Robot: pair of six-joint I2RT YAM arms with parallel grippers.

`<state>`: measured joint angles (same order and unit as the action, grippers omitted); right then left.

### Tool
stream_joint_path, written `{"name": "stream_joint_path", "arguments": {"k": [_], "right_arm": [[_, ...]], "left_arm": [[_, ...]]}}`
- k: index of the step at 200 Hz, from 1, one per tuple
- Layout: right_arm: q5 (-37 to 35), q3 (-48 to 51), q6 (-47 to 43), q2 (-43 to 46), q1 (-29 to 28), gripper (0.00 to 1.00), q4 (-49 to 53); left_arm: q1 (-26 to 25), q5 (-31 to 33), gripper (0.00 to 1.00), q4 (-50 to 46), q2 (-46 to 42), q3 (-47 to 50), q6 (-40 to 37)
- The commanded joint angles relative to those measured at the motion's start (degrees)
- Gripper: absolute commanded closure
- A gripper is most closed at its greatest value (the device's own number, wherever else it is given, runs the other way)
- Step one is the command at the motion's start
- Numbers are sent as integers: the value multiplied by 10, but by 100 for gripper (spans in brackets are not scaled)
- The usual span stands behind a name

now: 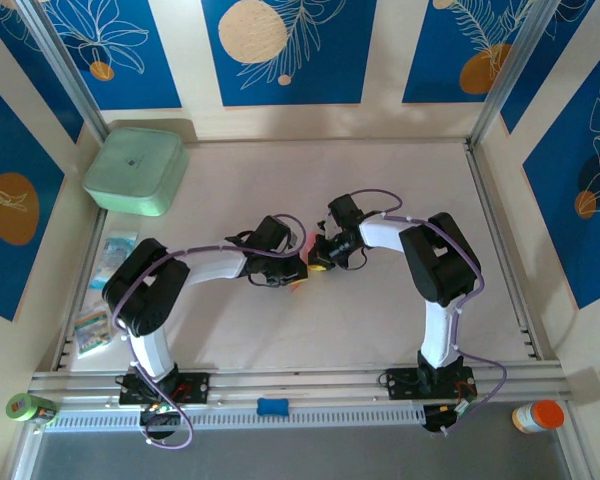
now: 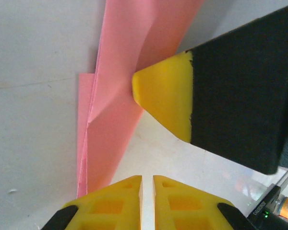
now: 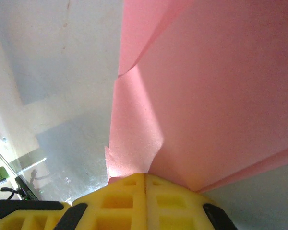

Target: Fold a paper plane with a square sheet of paper (pick it up from the middle)

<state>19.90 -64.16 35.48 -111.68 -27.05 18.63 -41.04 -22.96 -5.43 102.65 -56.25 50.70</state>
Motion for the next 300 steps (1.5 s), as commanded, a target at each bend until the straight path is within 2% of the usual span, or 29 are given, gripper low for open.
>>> {"name": "stream_joint_path", "arguments": {"k": [1, 133, 219, 257, 300], "right_arm": [[-50, 10, -7, -38, -5, 98, 49], [-60, 1, -3, -55, -8, 98, 66], [-76, -8, -2, -64, -11, 98, 88], [-78, -12, -4, -65, -14, 98, 95], [-77, -15, 0, -64, -17, 98, 95]], "left_arm": [[-5, -15, 86, -12, -6, 21, 8], [-6, -15, 87, -20, 19, 51, 20], [-8, 5, 88, -97, -66, 106, 18], [-7, 19, 88, -53, -108, 61, 5], [-5, 42, 90, -14, -42, 6, 11]]}}
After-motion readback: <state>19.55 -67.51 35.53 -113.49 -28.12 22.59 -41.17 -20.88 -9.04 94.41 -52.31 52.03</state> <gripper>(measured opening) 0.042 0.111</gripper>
